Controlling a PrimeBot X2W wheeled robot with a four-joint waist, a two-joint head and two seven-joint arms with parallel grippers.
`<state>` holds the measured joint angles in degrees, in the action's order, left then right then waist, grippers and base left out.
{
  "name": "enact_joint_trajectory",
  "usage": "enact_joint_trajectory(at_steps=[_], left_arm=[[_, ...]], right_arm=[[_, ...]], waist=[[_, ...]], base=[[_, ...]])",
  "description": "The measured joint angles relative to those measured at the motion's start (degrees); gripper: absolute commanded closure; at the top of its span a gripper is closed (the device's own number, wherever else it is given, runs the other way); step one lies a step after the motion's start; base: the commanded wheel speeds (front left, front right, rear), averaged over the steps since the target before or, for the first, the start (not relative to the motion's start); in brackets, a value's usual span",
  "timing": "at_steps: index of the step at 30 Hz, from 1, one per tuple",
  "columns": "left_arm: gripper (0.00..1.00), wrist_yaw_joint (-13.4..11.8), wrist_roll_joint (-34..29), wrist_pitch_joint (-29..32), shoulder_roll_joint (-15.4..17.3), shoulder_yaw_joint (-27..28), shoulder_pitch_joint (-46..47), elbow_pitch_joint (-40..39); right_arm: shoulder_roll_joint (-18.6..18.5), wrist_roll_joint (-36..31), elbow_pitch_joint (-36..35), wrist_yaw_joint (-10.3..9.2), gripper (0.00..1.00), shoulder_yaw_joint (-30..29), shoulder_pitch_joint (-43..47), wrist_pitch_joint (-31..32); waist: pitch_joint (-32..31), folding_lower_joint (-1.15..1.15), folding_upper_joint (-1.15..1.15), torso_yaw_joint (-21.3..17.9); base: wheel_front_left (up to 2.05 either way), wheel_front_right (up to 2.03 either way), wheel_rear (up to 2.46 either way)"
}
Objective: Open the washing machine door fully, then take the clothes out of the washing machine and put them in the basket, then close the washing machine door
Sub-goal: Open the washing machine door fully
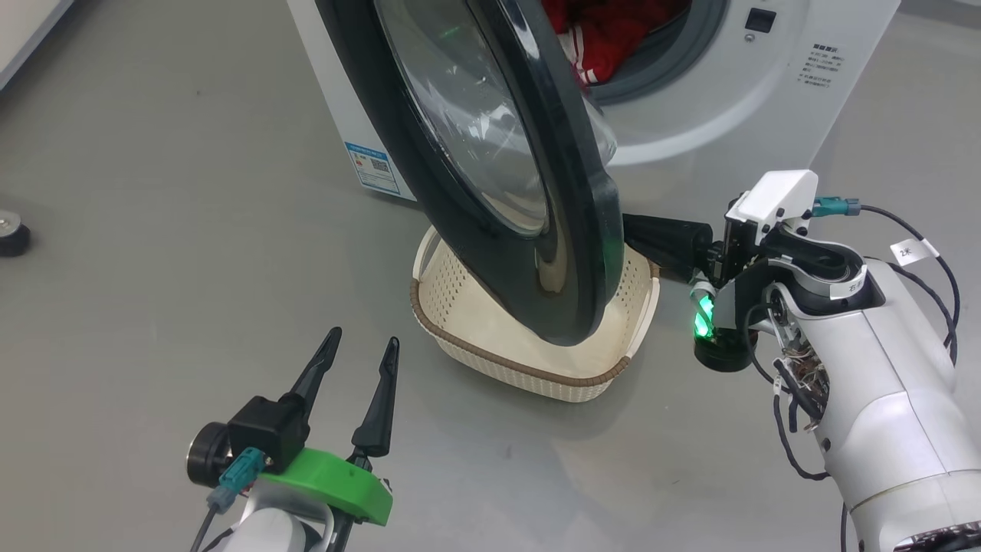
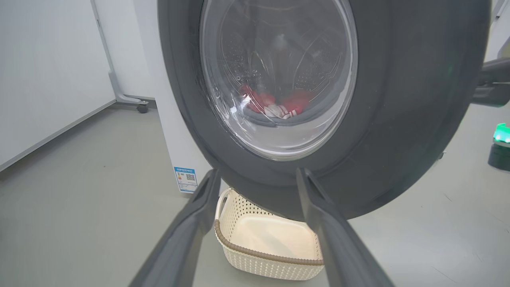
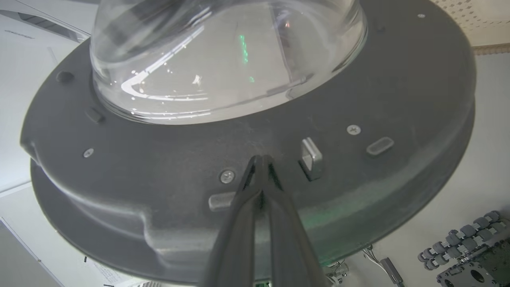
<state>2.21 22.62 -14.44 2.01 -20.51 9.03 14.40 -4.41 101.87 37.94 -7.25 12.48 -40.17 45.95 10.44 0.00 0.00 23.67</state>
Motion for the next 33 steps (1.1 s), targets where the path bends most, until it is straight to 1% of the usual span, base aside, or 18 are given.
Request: enact_joint_trajectory(at_steps=[16, 23, 33], left_arm=[[0.0, 0.0, -0.1, 0.0, 0.0, -0.1, -0.9, 0.0], [0.0, 0.0, -0.1, 0.0, 0.0, -0.3, -0.9, -0.1], [0.0, 0.0, -0.1, 0.0, 0.0, -0.3, -1.1, -0.1]], right_arm=[[0.5, 1.8, -2.4, 0.0, 1.0, 5.3, 2.1, 2.0], [0.3, 6.7, -4.9, 0.0, 1.0, 9.4, 3.2, 3.1], [0.4, 10.6, -7.9, -0.01, 1.0, 15.2, 4.2, 2.8]], waist=[[-0.9, 0.0, 0.0, 0.7], [-1.1, 0.0, 0.0, 1.1], [-0.9, 0.0, 0.0, 1.5]], base=[[0.0, 0.0, 0.0], [0.0, 0.0, 0.0], [0.0, 0.0, 0.0]])
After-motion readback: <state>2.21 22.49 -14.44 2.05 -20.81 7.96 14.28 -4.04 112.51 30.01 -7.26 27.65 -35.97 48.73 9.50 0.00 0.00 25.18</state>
